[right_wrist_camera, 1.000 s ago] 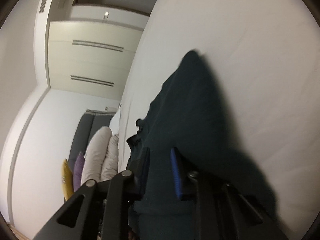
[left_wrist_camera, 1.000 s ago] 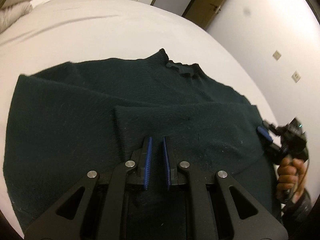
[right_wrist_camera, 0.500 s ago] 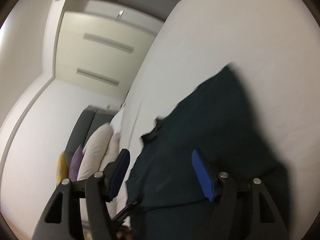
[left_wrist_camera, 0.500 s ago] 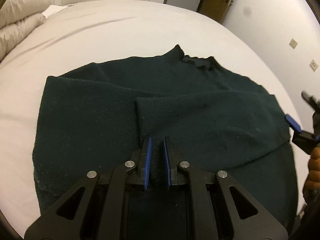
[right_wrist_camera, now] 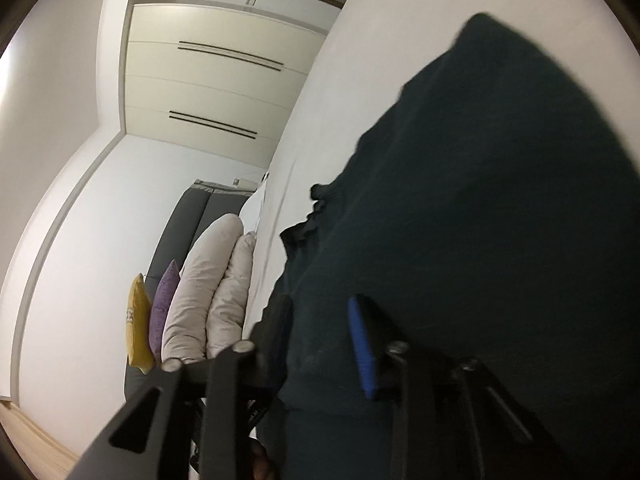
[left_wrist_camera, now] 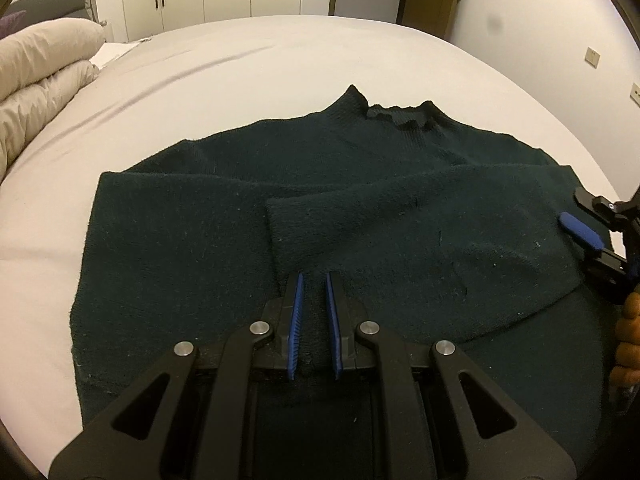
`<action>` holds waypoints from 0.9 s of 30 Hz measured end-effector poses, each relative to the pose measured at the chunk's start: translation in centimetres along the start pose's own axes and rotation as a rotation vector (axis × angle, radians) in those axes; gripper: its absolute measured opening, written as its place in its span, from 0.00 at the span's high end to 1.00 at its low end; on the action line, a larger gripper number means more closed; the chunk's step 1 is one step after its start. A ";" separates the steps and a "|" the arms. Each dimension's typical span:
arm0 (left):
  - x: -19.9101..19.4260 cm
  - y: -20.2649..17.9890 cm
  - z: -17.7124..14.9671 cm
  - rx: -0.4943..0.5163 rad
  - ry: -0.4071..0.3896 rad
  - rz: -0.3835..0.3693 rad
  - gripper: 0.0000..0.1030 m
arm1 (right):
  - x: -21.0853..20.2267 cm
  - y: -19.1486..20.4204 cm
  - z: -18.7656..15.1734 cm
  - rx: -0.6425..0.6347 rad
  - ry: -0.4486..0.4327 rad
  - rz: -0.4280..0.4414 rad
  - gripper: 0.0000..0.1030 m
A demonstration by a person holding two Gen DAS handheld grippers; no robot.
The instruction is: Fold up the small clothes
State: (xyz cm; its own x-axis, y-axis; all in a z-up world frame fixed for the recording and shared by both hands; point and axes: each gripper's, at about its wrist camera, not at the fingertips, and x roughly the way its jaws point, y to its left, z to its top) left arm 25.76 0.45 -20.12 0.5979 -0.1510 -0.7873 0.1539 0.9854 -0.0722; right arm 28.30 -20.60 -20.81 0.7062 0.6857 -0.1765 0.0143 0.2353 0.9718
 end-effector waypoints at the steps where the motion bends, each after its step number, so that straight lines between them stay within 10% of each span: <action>1: 0.0 0.1 0.0 -0.002 0.000 -0.002 0.89 | -0.4 -0.1 0.0 0.009 -0.011 -0.004 0.73; 9: -0.3 0.7 -0.2 -0.023 0.000 -0.023 0.89 | -4.2 -1.1 -0.5 0.040 -0.077 -0.074 0.72; 16: -2.2 1.6 -1.1 -0.057 -0.005 -0.051 0.88 | -9.7 3.2 -4.5 -0.140 -0.125 -0.241 0.27; 27: -14.0 1.6 -10.5 -0.039 -0.072 -0.007 0.85 | -17.1 9.4 -15.3 -0.421 -0.225 -0.404 0.22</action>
State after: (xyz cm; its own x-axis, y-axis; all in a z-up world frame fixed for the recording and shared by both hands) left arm 9.35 4.91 -15.62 0.6520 -0.1620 -0.7407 0.1286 0.9864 -0.1026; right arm 5.55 -19.51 -11.03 0.8357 0.3350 -0.4351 0.0630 0.7286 0.6820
